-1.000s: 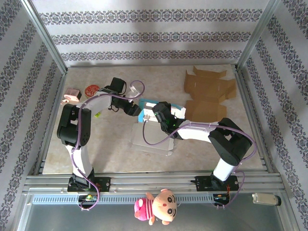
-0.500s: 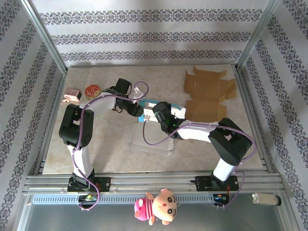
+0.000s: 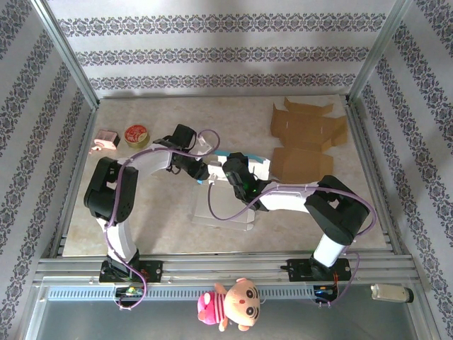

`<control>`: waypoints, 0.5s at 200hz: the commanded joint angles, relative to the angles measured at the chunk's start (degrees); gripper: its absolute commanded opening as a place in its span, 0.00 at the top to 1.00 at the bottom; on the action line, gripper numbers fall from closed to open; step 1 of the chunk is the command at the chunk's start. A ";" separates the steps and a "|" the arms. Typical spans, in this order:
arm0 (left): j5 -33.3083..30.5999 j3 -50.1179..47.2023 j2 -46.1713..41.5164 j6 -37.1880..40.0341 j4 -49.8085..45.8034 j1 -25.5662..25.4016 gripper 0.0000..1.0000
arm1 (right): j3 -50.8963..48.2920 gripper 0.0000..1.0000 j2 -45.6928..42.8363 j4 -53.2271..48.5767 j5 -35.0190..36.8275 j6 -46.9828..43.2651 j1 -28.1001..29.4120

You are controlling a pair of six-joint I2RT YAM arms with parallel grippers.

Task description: Fold the paper box

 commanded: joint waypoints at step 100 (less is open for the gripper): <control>0.67 -23.59 -29.04 -5.34 22.66 -0.21 0.07 | -5.70 0.96 -0.90 11.39 4.92 -7.53 2.52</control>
